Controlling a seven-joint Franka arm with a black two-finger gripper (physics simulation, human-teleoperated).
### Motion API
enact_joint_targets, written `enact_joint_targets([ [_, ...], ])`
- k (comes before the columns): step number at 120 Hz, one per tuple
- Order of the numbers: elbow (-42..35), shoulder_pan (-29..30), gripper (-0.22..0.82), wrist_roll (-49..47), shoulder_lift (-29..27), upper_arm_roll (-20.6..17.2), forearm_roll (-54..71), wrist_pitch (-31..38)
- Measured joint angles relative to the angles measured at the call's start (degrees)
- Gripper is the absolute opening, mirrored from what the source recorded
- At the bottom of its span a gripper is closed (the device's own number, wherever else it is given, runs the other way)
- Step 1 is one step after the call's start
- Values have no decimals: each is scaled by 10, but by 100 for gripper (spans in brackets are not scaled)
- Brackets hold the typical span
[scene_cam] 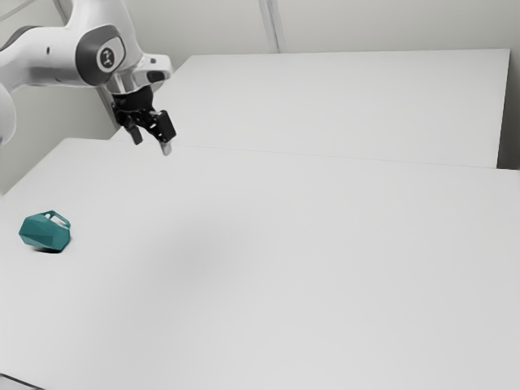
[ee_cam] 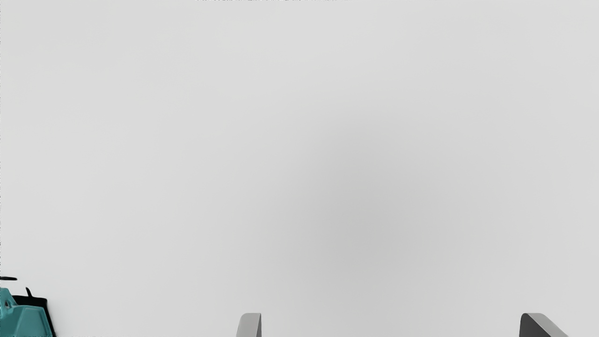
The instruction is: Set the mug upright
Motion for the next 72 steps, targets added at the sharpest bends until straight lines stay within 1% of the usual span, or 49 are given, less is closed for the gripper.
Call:
enact_joint_targets([
  [12,-5,-3,60,-1,-6,0,0,4],
  [19,-30,-6,60,-1,-24,0,0,12],
  [27,-86,-11,60,-2,-61,1,0,32],
  [37,-146,-22,60,-4,-98,15,-3,57],
  [47,-204,-10,60,-8,-135,30,-5,76],
  [59,-300,-4,60,-17,-204,53,-6,107],
  [67,-337,0,60,-22,-226,71,-7,126],
  [72,-356,14,60,-25,-240,77,-7,135],
])
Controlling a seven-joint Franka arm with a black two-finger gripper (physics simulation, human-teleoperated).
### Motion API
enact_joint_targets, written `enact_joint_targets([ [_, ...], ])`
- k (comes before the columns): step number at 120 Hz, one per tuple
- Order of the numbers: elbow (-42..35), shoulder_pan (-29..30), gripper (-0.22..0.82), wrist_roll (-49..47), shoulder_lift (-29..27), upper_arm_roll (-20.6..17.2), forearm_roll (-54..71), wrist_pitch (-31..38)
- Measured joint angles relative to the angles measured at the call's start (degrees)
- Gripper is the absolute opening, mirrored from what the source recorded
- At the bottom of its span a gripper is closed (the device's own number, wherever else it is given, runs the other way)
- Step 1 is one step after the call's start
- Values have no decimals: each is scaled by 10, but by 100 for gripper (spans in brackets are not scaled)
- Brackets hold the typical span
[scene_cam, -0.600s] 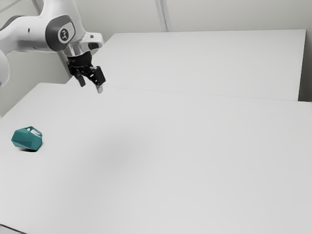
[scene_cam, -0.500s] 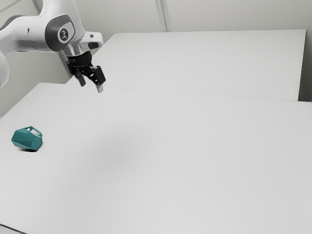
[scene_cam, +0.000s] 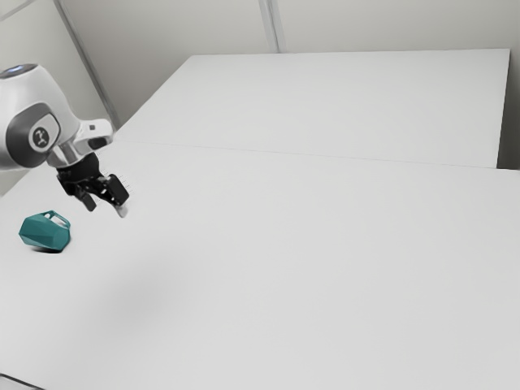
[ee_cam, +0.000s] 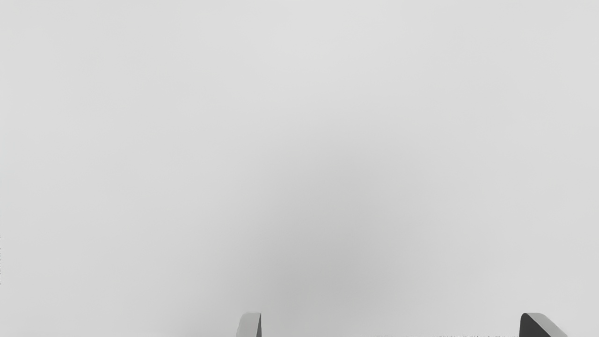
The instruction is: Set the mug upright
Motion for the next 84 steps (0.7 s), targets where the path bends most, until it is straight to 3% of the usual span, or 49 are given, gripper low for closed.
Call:
enact_joint_targets([
  [13,-53,60,60,-2,-39,4,0,17],
  [30,-74,139,60,23,-47,8,-16,32],
  [48,-84,163,60,80,-45,91,-38,60],
  [62,-76,173,60,145,-11,144,-99,95],
  [84,-36,237,60,277,67,154,-271,129],
])
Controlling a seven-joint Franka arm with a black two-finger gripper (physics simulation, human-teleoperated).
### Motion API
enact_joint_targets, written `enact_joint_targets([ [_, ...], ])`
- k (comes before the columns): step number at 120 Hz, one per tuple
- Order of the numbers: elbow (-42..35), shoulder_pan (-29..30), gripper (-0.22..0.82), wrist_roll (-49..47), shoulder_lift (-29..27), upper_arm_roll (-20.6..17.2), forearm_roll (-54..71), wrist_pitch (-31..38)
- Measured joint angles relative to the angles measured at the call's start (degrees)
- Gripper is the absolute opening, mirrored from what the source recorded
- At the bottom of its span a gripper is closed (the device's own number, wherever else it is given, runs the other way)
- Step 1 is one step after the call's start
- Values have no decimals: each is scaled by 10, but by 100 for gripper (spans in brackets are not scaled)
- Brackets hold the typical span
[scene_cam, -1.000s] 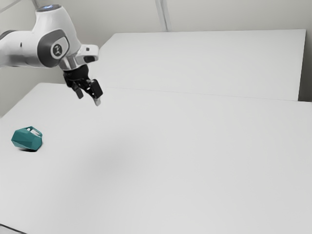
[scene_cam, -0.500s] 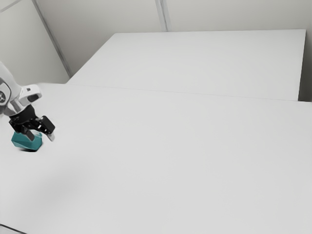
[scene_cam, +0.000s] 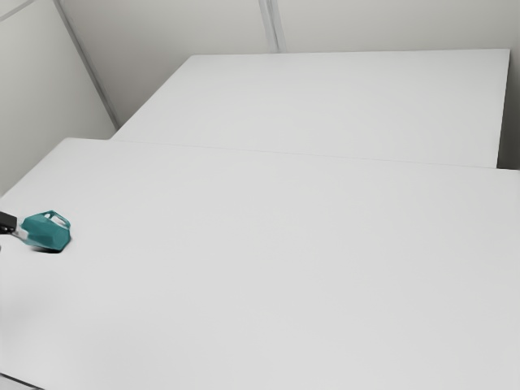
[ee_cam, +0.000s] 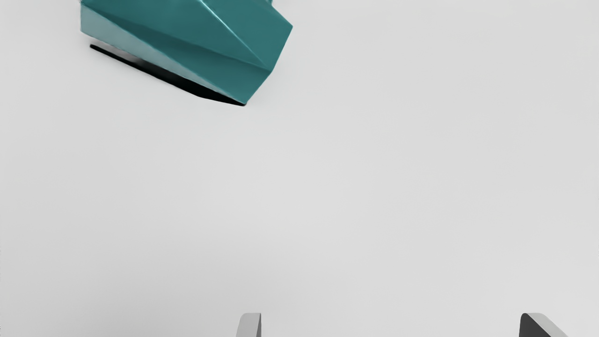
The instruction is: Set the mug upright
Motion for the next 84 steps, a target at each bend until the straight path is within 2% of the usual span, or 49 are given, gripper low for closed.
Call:
enact_joint_targets([
  [28,36,81,60,172,64,0,-103,-21],
  [43,95,100,60,249,129,-11,-139,-41],
  [60,137,159,60,333,185,-59,-192,-69],
  [75,155,235,60,399,216,-96,-219,-89],
  [84,186,269,60,436,261,-129,-239,-103],
])
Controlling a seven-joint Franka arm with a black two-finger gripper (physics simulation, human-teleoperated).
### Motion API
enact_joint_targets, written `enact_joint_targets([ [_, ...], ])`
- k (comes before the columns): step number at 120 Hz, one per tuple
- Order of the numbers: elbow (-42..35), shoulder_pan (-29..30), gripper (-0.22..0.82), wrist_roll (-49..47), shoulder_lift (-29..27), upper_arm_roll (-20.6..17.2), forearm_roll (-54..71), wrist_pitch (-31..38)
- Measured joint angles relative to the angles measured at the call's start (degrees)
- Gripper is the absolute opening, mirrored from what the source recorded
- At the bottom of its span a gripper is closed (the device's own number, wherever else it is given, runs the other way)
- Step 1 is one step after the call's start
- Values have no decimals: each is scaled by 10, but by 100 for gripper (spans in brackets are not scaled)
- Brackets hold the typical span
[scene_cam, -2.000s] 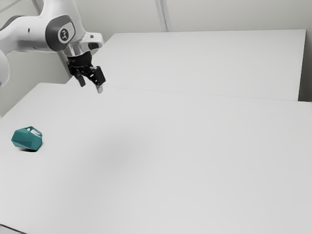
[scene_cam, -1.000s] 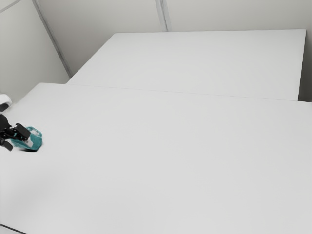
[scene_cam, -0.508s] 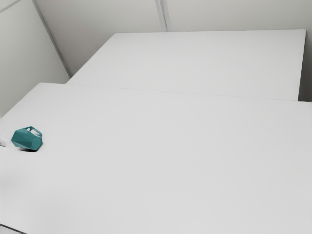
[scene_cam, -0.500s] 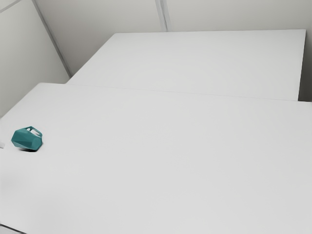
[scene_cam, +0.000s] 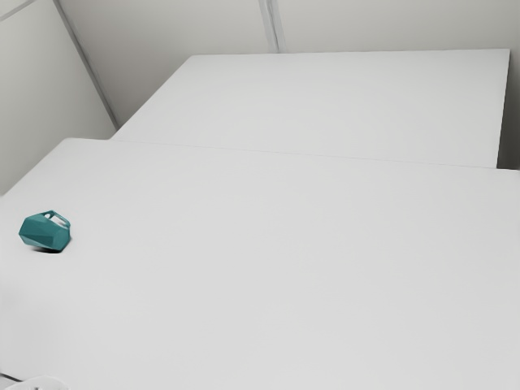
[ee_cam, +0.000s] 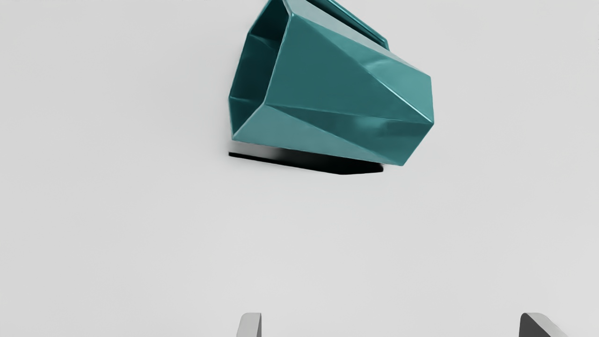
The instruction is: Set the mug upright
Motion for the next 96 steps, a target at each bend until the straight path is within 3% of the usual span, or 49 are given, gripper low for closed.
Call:
enact_joint_targets([
  [30,95,97,60,104,96,-91,-33,-43],
  [96,175,167,60,177,187,-176,-98,-140],
])
